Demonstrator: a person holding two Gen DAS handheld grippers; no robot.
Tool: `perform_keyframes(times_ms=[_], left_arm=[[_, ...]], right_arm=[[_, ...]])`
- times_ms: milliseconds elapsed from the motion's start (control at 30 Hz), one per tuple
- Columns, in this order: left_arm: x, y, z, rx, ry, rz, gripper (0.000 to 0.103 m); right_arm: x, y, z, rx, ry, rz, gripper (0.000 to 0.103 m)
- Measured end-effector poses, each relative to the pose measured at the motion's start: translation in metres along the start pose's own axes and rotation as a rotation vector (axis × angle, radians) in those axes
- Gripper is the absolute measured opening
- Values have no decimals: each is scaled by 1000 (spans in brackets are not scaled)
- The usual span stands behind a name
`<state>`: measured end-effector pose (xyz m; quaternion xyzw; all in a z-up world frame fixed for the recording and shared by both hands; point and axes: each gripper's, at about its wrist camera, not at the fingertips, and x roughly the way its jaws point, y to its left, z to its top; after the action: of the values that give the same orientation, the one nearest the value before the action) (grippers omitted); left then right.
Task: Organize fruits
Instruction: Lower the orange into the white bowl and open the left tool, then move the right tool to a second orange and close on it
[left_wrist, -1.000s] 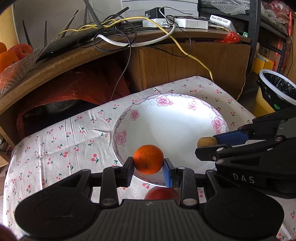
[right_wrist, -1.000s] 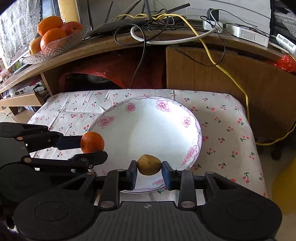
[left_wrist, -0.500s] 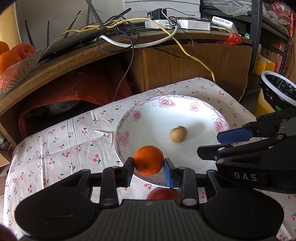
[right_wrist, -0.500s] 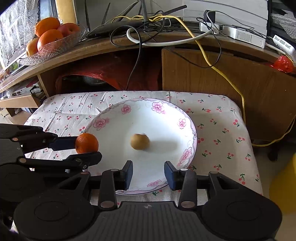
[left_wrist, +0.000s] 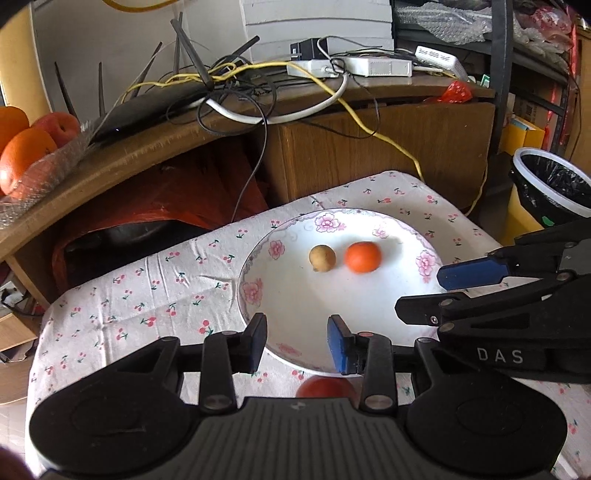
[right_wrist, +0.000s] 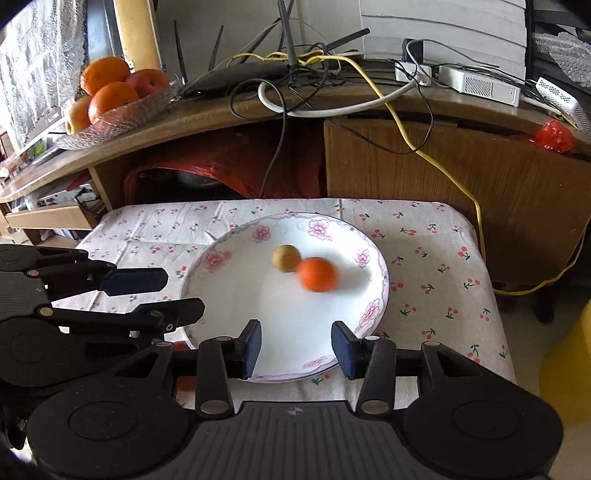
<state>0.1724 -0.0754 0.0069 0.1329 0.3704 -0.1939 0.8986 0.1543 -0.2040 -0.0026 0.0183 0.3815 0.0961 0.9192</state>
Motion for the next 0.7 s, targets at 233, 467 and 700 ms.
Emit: perform_keyframes(times_ms=[233, 467, 700], left_arm=[[-43, 5, -20, 0, 2, -2, 46], [-78, 19, -57, -33, 33, -21, 47], [-90, 36, -95, -88, 50, -58, 47]], right_arm=[[-26, 18, -11, -21, -4, 52, 40], [-38, 42, -32, -59, 56, 84, 40], [-39, 77, -58, -127, 136, 149, 40]])
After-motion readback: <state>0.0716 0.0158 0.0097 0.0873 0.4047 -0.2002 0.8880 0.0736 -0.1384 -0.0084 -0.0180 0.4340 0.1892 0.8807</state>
